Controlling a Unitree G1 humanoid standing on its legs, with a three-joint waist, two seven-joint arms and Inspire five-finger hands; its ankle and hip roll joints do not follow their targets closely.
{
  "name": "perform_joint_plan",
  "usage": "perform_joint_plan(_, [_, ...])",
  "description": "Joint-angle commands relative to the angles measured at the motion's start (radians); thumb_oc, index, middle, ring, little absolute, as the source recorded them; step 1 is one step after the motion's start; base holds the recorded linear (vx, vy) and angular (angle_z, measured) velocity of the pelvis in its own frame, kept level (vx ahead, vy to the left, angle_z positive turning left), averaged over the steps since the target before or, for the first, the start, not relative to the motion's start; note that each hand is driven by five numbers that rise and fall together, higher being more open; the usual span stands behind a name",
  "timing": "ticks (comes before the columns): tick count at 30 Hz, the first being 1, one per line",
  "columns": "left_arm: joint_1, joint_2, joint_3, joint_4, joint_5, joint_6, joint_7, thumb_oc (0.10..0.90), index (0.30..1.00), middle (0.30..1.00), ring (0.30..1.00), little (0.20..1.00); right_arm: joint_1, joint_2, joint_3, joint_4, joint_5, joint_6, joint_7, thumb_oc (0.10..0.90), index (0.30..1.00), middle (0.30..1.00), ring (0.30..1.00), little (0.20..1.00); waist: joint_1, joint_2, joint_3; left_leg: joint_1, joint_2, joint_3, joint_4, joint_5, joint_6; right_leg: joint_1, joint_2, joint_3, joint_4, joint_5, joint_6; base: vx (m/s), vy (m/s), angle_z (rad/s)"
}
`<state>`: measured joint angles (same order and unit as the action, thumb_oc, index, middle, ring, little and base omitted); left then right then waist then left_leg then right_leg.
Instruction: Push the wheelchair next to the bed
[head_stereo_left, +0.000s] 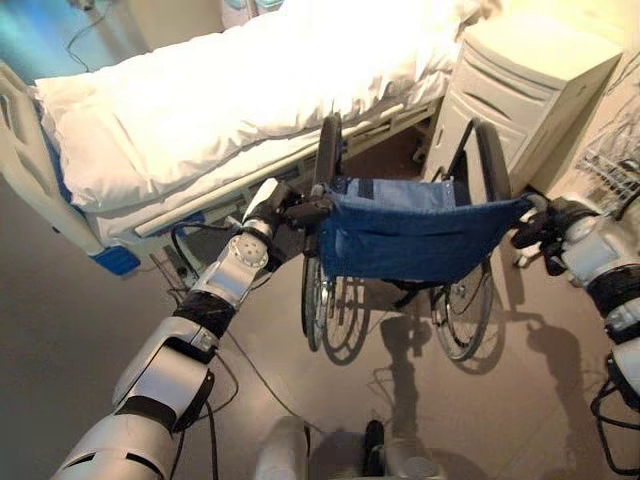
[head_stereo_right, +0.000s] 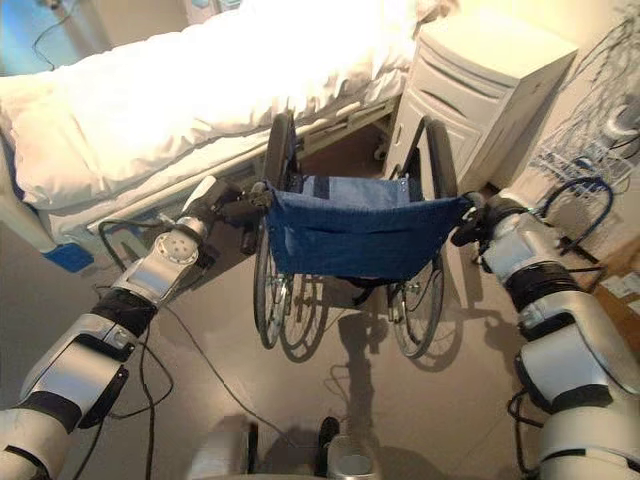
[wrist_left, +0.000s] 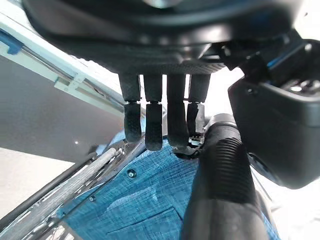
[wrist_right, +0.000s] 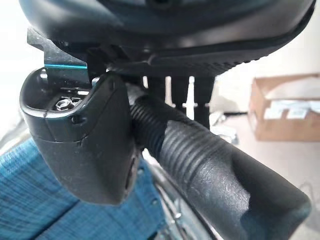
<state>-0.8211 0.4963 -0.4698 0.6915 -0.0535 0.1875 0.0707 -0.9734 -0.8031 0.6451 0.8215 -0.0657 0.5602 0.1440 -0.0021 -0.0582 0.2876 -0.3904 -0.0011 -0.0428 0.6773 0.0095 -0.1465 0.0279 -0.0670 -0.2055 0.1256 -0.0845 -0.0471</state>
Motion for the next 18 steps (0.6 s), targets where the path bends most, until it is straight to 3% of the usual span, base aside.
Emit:
perform_joint_plan(1, [0.051,0.029,-0.062,0.004,0.031,0.075,0.022,0.400,0.300,0.300,0.300,0.300,-0.016,0.162,0.027,-0.195,-0.006,-0.135,0.021,0.400,0.300,0.300,0.300,0.300,0.087,0.040,0.122,0.027,-0.004,0.035,-0.295,0.222,0.089,0.087,0.111,0.102,0.030,0.001,0.041,0.41,0.157,-1.10])
perform_joint_plan(2, [0.053,0.032,-0.062,0.002,0.030,0.077,0.022,0.400,0.300,0.300,0.300,0.300,-0.014,0.163,0.026,-0.198,-0.007,-0.132,0.022,0.400,0.300,0.300,0.300,0.300,0.090,0.041,0.125,0.033,-0.006,0.033,-0.319,0.233,0.085,0.097,0.113,0.106,0.029,-0.003,0.042,0.42,0.223,-1.09])
perform_joint_plan(3, [0.064,0.054,-0.051,-0.019,0.023,0.097,0.024,0.400,0.300,0.300,0.300,0.300,-0.016,0.161,0.028,-0.215,-0.014,-0.128,0.043,0.400,0.300,0.300,0.300,0.300,0.120,0.060,0.120,0.042,-0.021,-0.028,-0.457,0.270,0.072,0.147,0.136,0.156,0.010,-0.024,0.054,0.30,0.173,-0.89])
perform_joint_plan(4, [0.065,0.057,-0.050,-0.021,0.023,0.099,0.023,0.400,0.300,0.300,0.300,0.300,-0.017,0.162,0.029,-0.215,-0.015,-0.128,0.045,0.400,0.300,0.300,0.300,0.300,0.124,0.059,0.122,0.050,-0.026,-0.034,-0.475,0.272,0.072,0.156,0.134,0.162,0.010,-0.028,0.056,0.45,0.303,-0.85])
perform_joint_plan(5, [0.075,0.073,-0.034,-0.024,0.017,0.110,0.026,0.400,0.300,0.300,0.300,0.300,-0.029,0.165,0.037,-0.215,-0.013,-0.133,0.064,0.400,0.300,0.300,0.300,0.300,0.148,0.056,0.112,0.078,-0.047,-0.091,-0.539,0.243,0.082,0.179,0.125,0.200,0.003,-0.037,0.072,0.31,0.249,-0.85])
perform_joint_plan(6, [0.078,0.077,-0.022,-0.023,0.018,0.115,0.019,0.400,0.300,0.300,0.300,0.300,-0.037,0.172,0.042,-0.204,0.001,-0.129,0.068,0.400,0.300,0.300,0.300,0.300,0.148,0.046,0.097,0.103,-0.052,-0.074,-0.529,0.173,0.106,0.181,0.101,0.215,0.010,-0.044,0.088,0.40,0.341,-0.97])
perform_joint_plan(7, [0.077,0.076,-0.016,0.001,0.030,0.102,0.003,0.400,0.300,0.300,0.300,0.300,-0.024,0.177,0.036,-0.190,-0.002,-0.132,0.076,0.400,0.300,0.300,0.300,0.300,0.139,0.045,0.072,0.120,-0.040,-0.035,-0.531,0.140,0.113,0.183,0.084,0.203,0.019,-0.051,0.106,0.37,0.323,-1.05])
perform_joint_plan(10, [0.057,0.094,-0.034,0.054,0.041,0.080,-0.018,0.400,0.300,0.300,0.300,0.300,0.011,0.175,0.017,-0.186,-0.016,-0.128,0.100,0.400,0.300,0.300,0.300,0.300,0.134,0.036,0.034,0.140,-0.029,-0.028,-0.506,0.090,0.122,0.172,0.038,0.167,0.026,-0.042,0.130,0.27,0.221,-0.43])
perform_joint_plan(18, [0.009,0.143,-0.036,0.054,0.036,0.065,0.001,0.400,0.300,0.300,0.300,0.300,-0.067,0.171,0.019,-0.155,0.026,-0.112,0.085,0.400,0.300,0.300,0.300,0.300,0.169,0.013,0.027,0.142,-0.064,-0.037,-0.526,0.071,0.141,0.151,-0.028,0.115,-0.008,0.028,0.173,0.05,0.120,-0.14])
